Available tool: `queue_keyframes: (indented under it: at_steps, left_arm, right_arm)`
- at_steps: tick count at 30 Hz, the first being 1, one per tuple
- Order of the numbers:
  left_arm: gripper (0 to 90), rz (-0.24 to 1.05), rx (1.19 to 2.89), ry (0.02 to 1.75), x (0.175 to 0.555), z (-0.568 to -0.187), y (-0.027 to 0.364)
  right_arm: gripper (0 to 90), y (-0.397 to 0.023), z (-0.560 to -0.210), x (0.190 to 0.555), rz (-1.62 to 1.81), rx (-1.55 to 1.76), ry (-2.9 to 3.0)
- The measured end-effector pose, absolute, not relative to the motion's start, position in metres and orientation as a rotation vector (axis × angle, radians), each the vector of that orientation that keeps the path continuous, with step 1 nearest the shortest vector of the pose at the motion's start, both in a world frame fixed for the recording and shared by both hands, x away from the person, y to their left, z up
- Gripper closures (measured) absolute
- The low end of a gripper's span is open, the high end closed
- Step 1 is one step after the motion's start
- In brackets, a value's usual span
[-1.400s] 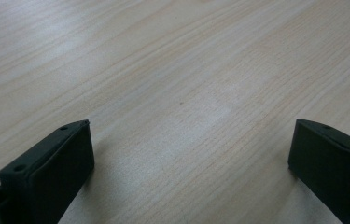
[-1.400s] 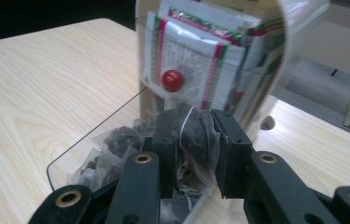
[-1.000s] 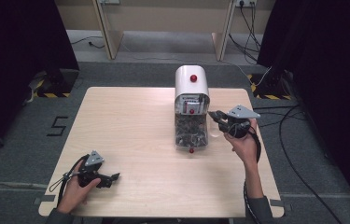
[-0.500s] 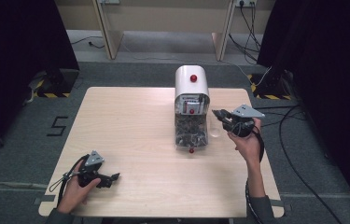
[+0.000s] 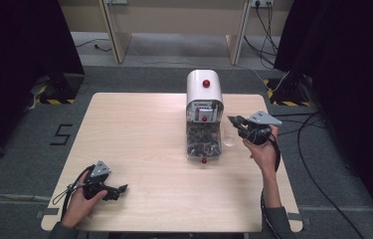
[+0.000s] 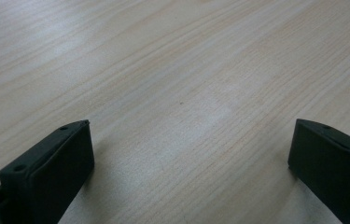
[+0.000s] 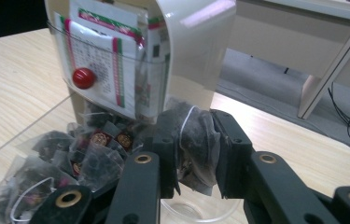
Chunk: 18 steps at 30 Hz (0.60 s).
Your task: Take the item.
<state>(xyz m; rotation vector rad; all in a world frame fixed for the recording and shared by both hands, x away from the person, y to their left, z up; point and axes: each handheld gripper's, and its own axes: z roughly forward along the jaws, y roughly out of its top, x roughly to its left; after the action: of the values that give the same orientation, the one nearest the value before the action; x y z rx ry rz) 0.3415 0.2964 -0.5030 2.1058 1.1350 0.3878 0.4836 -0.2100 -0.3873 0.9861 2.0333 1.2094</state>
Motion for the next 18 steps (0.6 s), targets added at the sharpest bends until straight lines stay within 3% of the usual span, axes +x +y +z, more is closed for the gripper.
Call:
queue_keyframes:
  at_steps: [18]
  left_arm:
    - [0.0,0.388,2.106,1.135,0.341,-0.503,0.296]
  right_arm:
    - [73.5,-0.21,-0.417,0.5,1.183,1.032,2.057]
